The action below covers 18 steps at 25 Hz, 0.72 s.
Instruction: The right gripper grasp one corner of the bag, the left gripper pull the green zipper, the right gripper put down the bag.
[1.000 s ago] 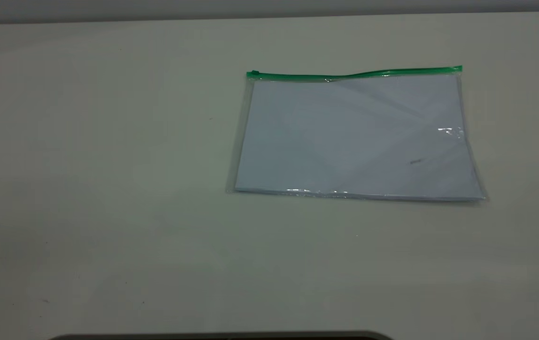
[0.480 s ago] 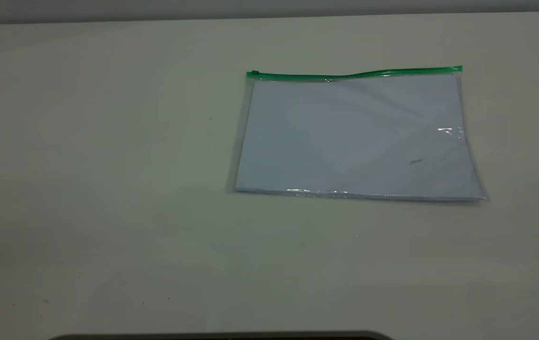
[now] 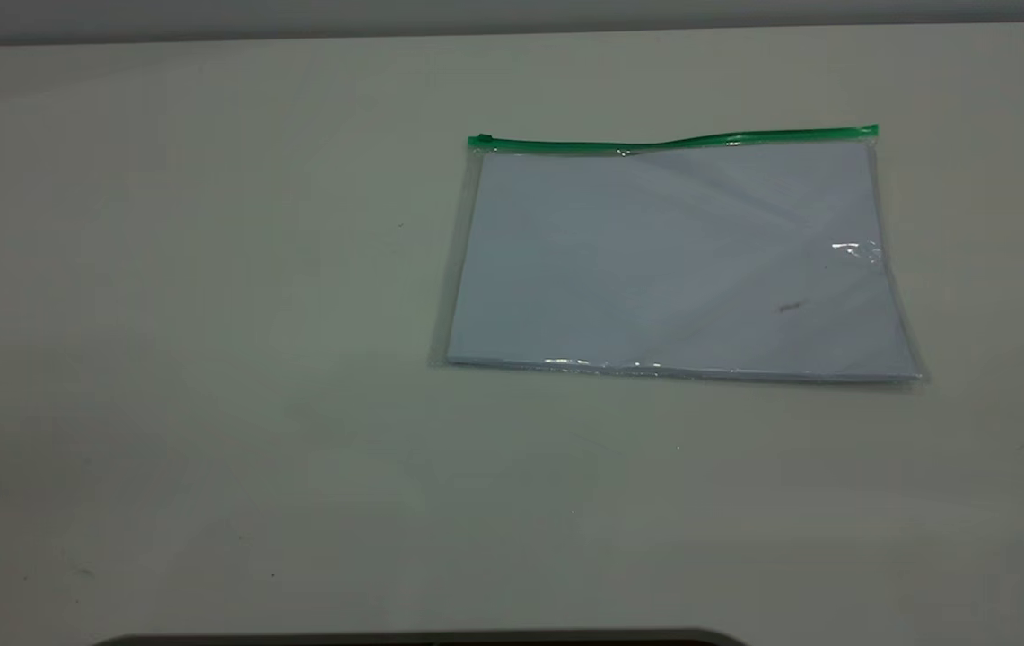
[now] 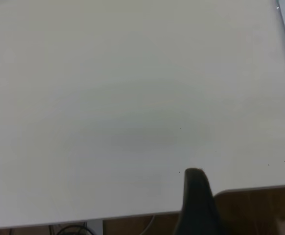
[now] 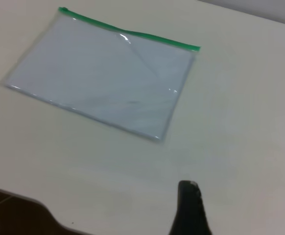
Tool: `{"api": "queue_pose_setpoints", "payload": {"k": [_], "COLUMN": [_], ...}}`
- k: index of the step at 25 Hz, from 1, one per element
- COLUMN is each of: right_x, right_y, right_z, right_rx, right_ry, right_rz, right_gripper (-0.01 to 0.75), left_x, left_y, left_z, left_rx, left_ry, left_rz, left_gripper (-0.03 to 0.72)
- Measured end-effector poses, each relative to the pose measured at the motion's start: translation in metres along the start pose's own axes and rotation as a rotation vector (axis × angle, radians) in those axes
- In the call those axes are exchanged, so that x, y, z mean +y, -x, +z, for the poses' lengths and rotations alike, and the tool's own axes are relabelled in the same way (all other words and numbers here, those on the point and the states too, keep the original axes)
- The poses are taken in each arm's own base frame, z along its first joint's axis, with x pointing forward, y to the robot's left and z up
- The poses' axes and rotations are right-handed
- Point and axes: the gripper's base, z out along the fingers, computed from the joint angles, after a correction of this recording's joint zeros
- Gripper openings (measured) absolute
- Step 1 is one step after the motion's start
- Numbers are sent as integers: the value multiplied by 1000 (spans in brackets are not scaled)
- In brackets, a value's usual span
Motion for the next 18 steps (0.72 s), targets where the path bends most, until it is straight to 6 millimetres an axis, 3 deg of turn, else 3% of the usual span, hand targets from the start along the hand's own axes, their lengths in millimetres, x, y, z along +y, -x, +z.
{"api": "queue_pose_setpoints", "payload": {"k": [11, 18], "right_x": [-12, -12], "right_y": [-3, -3], "right_z": [0, 0], "right_rx": [15, 15], "right_ry": [-134, -136], "right_rz": [166, 178], "right_gripper": [591, 591], "left_x": [0, 0], "left_y": [0, 0], "left_z": [0, 0], "left_rx": [0, 0], "left_ry": [0, 0], "left_rz": [0, 0], "left_gripper": [580, 580]}}
